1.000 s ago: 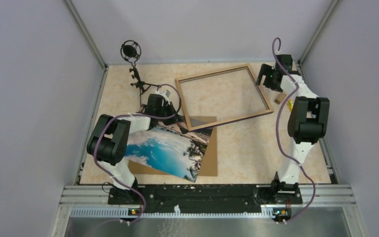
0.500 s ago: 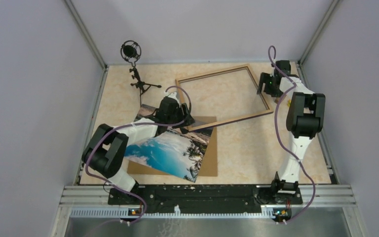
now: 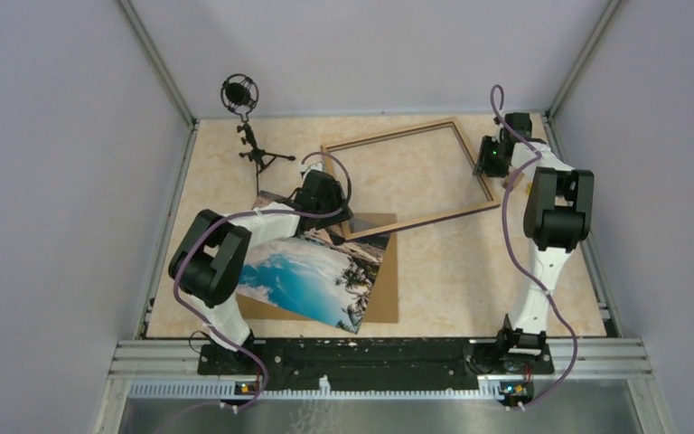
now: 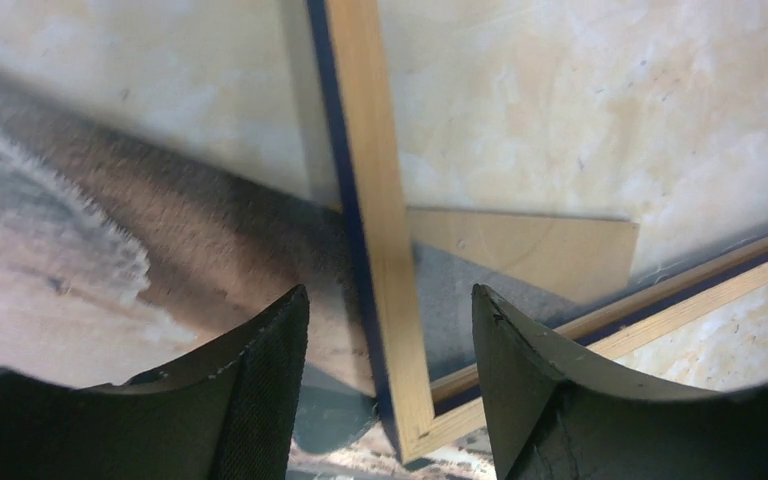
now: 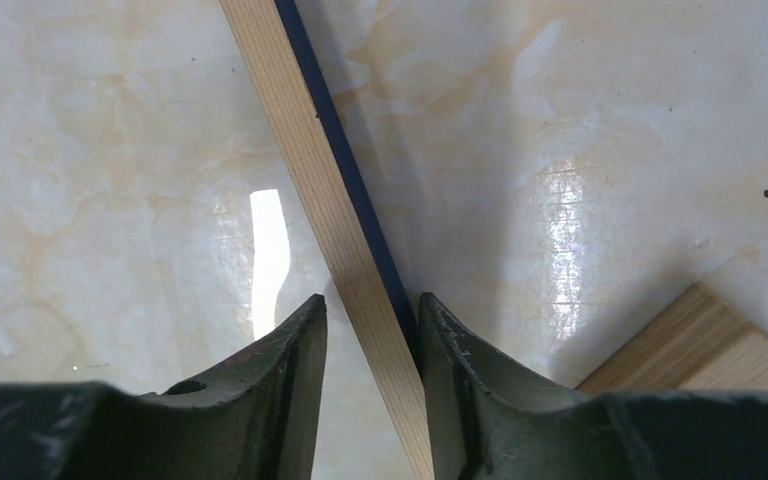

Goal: Put the photo into the frame

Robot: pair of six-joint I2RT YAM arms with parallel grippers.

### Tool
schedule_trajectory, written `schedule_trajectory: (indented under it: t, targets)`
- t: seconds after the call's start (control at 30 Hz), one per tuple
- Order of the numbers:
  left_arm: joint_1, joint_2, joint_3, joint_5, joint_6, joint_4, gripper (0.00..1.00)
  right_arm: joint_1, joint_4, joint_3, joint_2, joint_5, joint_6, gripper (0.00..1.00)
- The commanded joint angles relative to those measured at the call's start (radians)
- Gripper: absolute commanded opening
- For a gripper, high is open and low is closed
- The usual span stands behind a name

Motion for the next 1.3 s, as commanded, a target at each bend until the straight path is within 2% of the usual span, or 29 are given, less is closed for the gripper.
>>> schedule_trajectory:
  t: [0.0,0.2,0.5,0.77,0.9,1.0,1.07,1.27]
  targets:
    - [0.01,0.065,0.074,0.037,0.037,0.016,0.63,-0.006,-0.004,-0.036,0.0,-0.038,0.015,0.35]
    - [0.013,0.104,0.167,0.149,0.079,0.073,0.6,-0.026,0.044,-0.168,-0.09,-0.1,0.056,0.33]
    - [0.025,0.129,0.293,0.179,0.124,0.117,0.6,-0.051,0.126,-0.361,-0.2,-0.174,0.129,0.3]
    - [0.045,0.272,0.453,0.243,0.128,0.159,0.6,-0.052,0.179,-0.415,-0.223,-0.235,0.172,0.29]
    - [0.046,0.332,0.548,0.258,0.164,0.097,0.64,-0.052,0.174,-0.42,-0.22,-0.198,0.176,0.3]
    - [0.048,0.295,0.531,0.205,0.217,0.038,0.69,-0.065,0.164,-0.422,-0.212,-0.159,0.179,0.25]
    - [0.048,0.234,0.461,0.158,0.234,0.029,0.72,-0.082,0.179,-0.44,-0.221,-0.156,0.194,0.19]
    - [0.057,0.034,0.225,0.071,0.17,0.03,0.8,-0.121,0.26,-0.524,-0.29,-0.168,0.26,0.1]
